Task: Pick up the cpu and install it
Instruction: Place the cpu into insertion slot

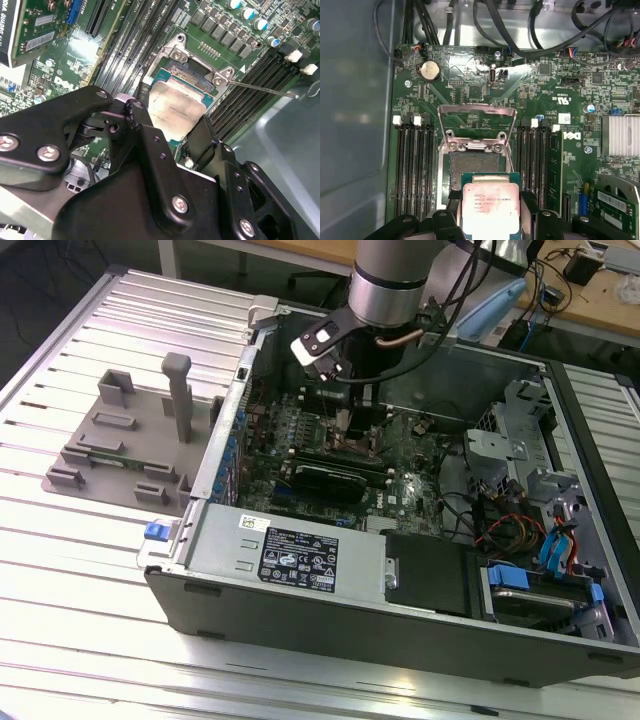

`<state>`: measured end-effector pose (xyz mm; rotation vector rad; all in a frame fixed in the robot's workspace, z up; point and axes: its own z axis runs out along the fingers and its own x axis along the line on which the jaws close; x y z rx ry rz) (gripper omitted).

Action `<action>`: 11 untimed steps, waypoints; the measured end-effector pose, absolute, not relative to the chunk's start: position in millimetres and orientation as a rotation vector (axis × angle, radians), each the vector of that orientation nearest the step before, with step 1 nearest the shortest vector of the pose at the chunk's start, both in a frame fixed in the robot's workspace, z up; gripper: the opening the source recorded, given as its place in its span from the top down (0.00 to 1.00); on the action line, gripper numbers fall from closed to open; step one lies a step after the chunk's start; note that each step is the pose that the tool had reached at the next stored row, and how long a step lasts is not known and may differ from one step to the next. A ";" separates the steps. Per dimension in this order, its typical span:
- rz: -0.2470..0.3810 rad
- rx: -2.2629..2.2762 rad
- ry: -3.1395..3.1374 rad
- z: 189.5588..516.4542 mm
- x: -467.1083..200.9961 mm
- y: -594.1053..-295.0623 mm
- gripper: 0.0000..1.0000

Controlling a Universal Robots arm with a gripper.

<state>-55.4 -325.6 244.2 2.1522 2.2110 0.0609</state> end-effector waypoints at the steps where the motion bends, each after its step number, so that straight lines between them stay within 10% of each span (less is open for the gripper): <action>1: 0.061 2.148 2.215 243.3 -55.4 -325.6 0.45; 11: 0.059 2.141 2.225 232.6 -55.3 -321.0 0.45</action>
